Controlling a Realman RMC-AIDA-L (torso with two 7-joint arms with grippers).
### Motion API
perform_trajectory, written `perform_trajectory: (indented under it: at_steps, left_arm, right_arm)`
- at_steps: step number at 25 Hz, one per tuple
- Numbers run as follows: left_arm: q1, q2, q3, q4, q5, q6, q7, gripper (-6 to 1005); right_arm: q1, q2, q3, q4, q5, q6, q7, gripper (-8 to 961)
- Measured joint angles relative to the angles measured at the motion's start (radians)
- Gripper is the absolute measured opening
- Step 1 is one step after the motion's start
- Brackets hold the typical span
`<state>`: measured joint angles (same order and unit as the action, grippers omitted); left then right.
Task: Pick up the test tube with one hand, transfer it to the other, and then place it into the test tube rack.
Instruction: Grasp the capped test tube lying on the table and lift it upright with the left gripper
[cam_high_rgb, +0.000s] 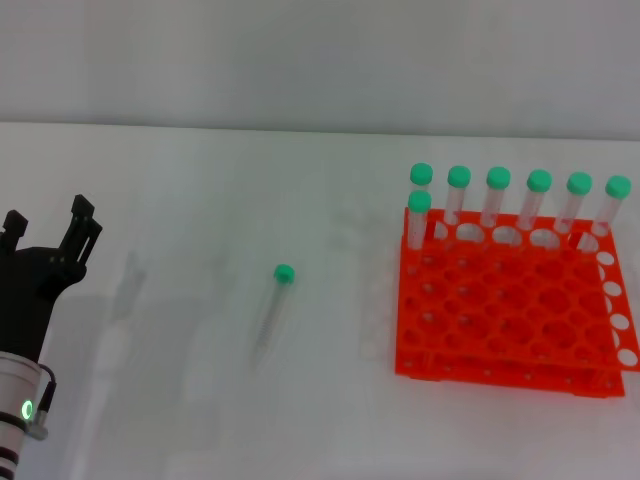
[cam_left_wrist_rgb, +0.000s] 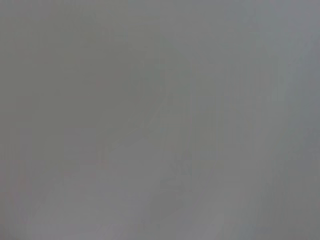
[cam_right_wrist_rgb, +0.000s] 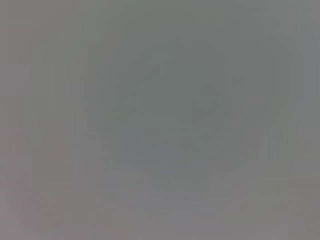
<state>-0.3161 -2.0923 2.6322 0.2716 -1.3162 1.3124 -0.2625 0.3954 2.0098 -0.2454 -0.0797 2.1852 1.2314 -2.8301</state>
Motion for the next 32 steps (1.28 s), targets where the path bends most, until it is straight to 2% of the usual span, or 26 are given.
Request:
perform_trajectory:
  at_steps: [5,8,11,15,16,17,21,25,27,29,30,31,32]
  left_arm:
    - [-0.030,0.004,0.000,-0.002,-0.001,-0.026,-0.119,893]
    - [-0.077,0.013,0.000,-0.029,0.001,-0.068,-0.212,893]
    - [-0.125,0.015,0.007,-0.093,0.017,-0.092,-0.317,893]
    - [-0.202,0.025,0.012,-0.229,0.120,-0.106,-0.547,892]
    - [-0.202,0.025,0.012,-0.229,0.120,-0.106,-0.547,892]
    - [-0.254,0.039,0.012,-0.320,0.205,-0.111,-0.709,892]
    - [-0.334,0.065,0.037,-0.440,0.340,-0.112,-0.940,892]
    - [-0.429,0.093,0.193,-0.606,0.458,-0.107,-1.284,892]
    - [-0.471,0.099,0.209,-0.676,0.555,-0.095,-1.405,892]
    - [-0.532,0.109,0.208,-0.764,0.724,-0.064,-1.566,892]
    - [-0.589,0.119,0.209,-0.836,0.875,-0.025,-1.682,892]
    - [-0.589,0.119,0.209,-0.836,0.875,-0.025,-1.682,892]
    - [-0.616,0.123,0.209,-0.870,0.960,-0.002,-1.740,892]
  right_arm:
    - [0.000,0.001,0.000,0.005,0.001,0.000,0.000,829]
    - [-0.003,0.001,0.000,0.007,0.001,0.001,0.000,829]
    - [-0.004,0.002,0.000,0.008,0.001,0.002,0.000,829]
    - [-0.003,0.003,0.000,0.009,0.001,0.003,0.000,829]
    - [-0.003,0.003,0.000,0.009,0.000,0.004,0.004,829]
    - [-0.003,0.003,0.000,0.009,0.000,0.004,0.007,829]
    - [-0.003,0.003,-0.005,0.010,-0.005,0.005,0.022,829]
    - [-0.003,0.003,-0.005,0.010,-0.006,0.005,0.023,829]
    - [-0.004,0.003,-0.003,0.010,-0.006,0.005,0.023,829]
    - [-0.005,0.003,-0.001,0.009,-0.007,0.005,0.023,829]
    - [-0.005,0.003,0.000,0.008,-0.007,0.005,0.023,829]
    - [-0.006,0.003,0.000,0.008,-0.007,0.005,0.023,829]
    - [-0.006,0.003,0.000,0.008,-0.007,0.005,0.023,829]
